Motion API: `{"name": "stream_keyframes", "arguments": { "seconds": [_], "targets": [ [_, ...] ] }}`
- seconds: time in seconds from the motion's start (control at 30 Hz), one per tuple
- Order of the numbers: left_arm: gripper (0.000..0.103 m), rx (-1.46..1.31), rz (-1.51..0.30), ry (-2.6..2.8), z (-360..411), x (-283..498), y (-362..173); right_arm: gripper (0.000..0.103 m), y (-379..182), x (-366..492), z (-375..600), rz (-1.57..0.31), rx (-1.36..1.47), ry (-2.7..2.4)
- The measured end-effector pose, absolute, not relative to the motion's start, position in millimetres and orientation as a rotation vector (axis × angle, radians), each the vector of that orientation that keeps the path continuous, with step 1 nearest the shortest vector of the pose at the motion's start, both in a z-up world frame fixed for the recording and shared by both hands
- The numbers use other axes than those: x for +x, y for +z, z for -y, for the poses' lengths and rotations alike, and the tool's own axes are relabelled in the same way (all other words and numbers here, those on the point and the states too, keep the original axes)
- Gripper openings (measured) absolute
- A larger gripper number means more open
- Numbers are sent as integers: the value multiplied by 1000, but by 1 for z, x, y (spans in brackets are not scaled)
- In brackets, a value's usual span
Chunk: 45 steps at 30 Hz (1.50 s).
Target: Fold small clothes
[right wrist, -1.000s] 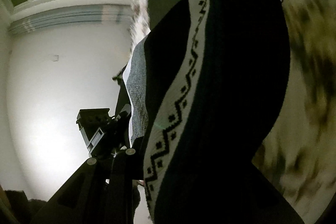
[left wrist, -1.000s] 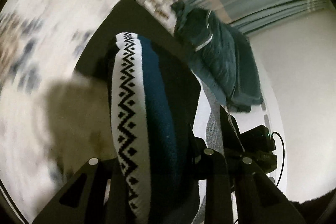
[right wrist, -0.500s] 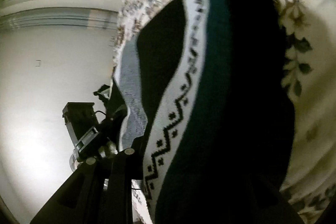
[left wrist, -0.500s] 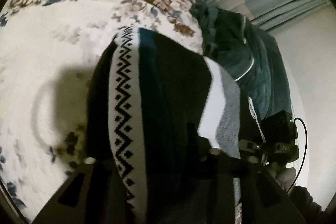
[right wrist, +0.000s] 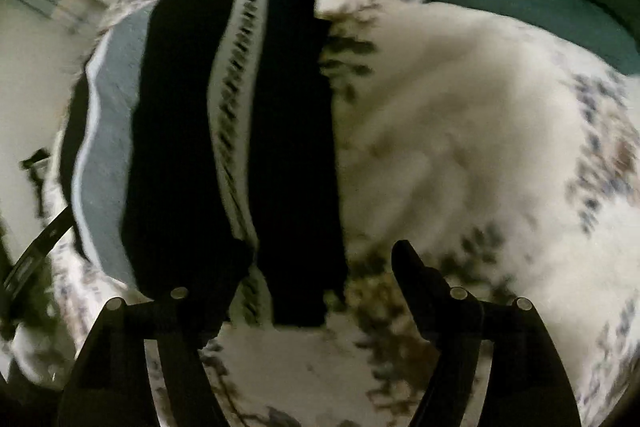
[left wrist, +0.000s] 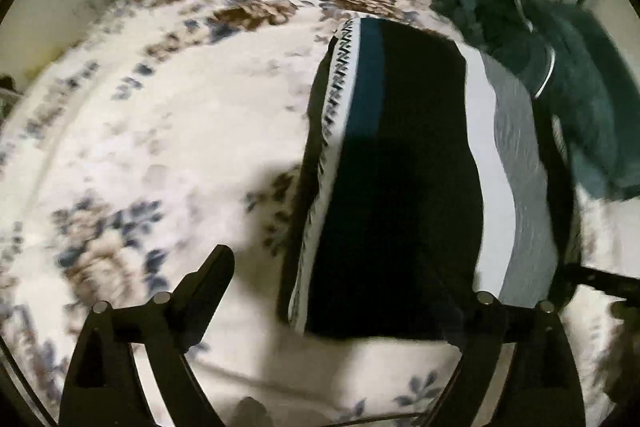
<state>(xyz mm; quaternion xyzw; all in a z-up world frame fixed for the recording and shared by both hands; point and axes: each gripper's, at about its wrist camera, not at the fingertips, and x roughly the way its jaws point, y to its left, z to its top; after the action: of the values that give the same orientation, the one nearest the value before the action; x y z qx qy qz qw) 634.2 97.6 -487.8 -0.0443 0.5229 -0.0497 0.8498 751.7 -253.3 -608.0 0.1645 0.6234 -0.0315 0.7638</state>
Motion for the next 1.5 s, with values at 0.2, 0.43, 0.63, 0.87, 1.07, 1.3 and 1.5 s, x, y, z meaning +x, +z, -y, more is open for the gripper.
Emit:
{"name": "stream_keyframes", "arguments": {
  "seconds": [0.2,0.43,0.63,0.87,1.07,1.3,1.5],
  "targets": [
    [102,-3,-1045,-12,-73,604,-441,103,-531,681,258,-1245,159,-288],
    [102,-12,-981,-53,-54,550,-353,103,-422,628,238,-1109,74,-369],
    [102,8,-926,-67,-47,481,-278,103,-319,557,218,-1020,34,-378],
    [102,-8,-843,-69,-55,403,-199,103,-211,474,202,-917,21,-362],
    [102,-14,-767,-68,-61,338,-138,103,-139,397,186,-829,31,-337],
    [102,-28,-703,-72,-65,276,-92,103,-75,312,173,-746,28,-313],
    [102,-38,-664,-72,-65,240,-69,103,-38,262,167,-691,23,-294]
  ]
}}
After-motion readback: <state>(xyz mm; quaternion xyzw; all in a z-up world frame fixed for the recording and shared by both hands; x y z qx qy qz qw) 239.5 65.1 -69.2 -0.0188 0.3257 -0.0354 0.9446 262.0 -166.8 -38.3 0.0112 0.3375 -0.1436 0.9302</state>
